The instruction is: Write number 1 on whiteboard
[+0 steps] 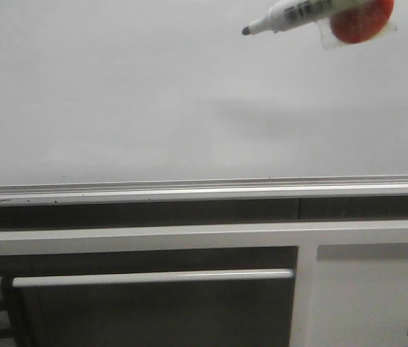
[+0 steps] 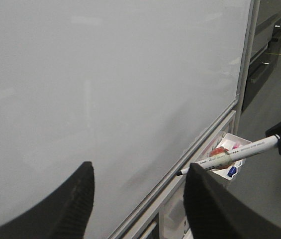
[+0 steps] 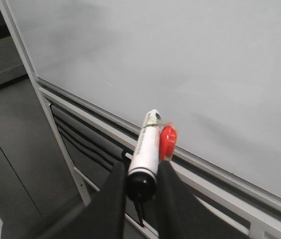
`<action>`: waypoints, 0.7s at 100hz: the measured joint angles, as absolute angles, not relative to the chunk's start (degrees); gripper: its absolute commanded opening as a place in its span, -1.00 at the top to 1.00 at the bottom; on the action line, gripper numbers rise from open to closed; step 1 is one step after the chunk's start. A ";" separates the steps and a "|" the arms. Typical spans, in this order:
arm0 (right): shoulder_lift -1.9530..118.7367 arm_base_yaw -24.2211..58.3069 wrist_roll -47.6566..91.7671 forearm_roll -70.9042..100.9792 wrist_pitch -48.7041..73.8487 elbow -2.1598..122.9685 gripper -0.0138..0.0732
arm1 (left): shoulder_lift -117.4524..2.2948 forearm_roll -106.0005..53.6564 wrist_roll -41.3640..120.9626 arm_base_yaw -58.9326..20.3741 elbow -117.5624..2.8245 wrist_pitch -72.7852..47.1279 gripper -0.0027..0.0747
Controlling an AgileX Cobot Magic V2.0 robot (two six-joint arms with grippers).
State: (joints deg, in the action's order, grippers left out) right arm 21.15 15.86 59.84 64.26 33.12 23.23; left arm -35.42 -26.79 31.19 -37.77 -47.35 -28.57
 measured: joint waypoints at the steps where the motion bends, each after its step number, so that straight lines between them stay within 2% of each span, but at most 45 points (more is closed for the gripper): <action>1: 21.15 15.86 59.95 64.37 33.12 23.12 0.78 | -35.20 -26.89 31.19 -37.77 -47.09 -28.57 -0.02; 25: 21.15 15.86 62.79 68.08 32.68 19.07 0.78 | -33.24 -27.36 31.19 -37.77 -44.07 -27.41 -0.02; 70: 21.15 15.86 73.36 77.11 27.13 18.86 0.78 | -32.99 -27.48 31.19 -37.77 -43.67 -24.57 -0.02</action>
